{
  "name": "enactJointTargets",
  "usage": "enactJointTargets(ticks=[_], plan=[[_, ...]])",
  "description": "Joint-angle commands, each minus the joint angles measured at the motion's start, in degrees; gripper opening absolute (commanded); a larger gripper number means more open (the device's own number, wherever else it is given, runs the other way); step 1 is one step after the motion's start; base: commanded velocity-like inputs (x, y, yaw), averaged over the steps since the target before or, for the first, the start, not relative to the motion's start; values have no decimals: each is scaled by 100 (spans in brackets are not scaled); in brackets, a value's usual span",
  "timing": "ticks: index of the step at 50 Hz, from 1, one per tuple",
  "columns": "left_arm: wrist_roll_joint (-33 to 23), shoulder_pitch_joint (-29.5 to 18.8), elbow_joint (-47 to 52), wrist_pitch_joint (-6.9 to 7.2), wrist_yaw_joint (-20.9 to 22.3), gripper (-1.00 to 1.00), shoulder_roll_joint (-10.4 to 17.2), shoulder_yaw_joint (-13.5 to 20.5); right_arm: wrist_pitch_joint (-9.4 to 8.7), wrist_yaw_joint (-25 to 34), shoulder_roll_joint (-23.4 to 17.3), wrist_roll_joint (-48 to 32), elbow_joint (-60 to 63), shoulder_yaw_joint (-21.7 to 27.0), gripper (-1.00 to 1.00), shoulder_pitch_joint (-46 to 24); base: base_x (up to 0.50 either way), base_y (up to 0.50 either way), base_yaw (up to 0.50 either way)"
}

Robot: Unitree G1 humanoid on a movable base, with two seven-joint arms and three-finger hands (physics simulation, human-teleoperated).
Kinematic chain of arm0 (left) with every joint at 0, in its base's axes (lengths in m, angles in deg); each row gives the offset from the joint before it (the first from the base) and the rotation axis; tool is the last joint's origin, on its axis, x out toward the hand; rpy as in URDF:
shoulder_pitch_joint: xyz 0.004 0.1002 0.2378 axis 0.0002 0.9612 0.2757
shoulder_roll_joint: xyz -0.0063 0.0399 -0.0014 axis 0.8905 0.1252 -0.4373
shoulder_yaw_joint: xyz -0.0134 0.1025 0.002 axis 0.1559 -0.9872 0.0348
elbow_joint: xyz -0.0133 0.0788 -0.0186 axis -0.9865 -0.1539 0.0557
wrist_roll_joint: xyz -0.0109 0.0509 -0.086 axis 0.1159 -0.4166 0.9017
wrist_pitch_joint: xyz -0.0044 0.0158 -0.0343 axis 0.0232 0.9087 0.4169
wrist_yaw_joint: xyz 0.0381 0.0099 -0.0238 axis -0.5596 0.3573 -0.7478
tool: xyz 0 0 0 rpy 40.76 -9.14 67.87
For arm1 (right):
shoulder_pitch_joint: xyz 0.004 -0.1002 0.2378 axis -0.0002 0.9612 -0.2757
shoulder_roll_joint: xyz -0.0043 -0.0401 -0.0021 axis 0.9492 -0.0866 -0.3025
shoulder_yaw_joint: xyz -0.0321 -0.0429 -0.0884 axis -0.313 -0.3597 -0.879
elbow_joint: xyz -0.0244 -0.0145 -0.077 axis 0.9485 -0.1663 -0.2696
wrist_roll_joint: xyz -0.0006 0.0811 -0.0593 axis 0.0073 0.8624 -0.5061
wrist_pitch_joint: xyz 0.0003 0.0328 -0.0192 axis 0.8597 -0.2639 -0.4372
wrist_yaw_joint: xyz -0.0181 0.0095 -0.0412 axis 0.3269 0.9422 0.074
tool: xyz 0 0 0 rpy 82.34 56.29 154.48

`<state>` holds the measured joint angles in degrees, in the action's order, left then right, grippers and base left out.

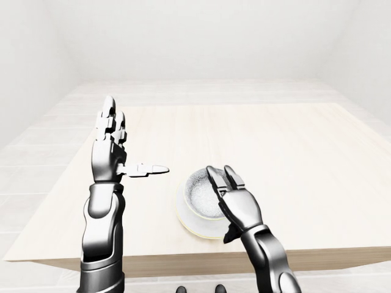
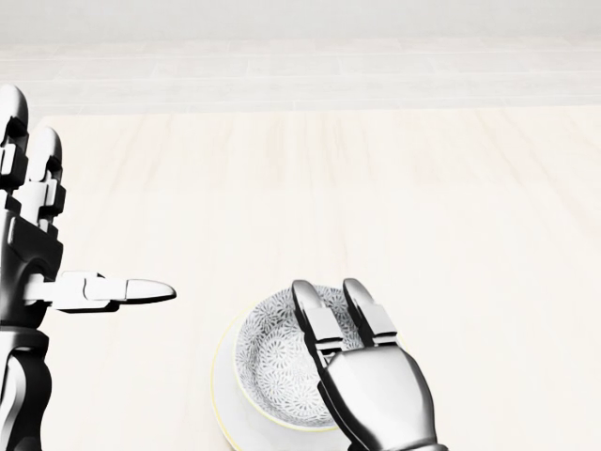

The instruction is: Put the bowl on the plate.

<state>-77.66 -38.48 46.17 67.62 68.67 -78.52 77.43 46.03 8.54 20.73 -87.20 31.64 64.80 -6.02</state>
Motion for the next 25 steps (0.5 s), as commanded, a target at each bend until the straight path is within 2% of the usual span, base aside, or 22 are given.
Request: enactJointTargets(ticks=[1,25], plan=[[1,21,14,0,1,100,0,-6,0,114,-12,18,225,-33,100,58,0,0,0],[34,31,226,0,4,100,4,22,0,1265,-47,52,2184,-62,100,388,0,0,0]])
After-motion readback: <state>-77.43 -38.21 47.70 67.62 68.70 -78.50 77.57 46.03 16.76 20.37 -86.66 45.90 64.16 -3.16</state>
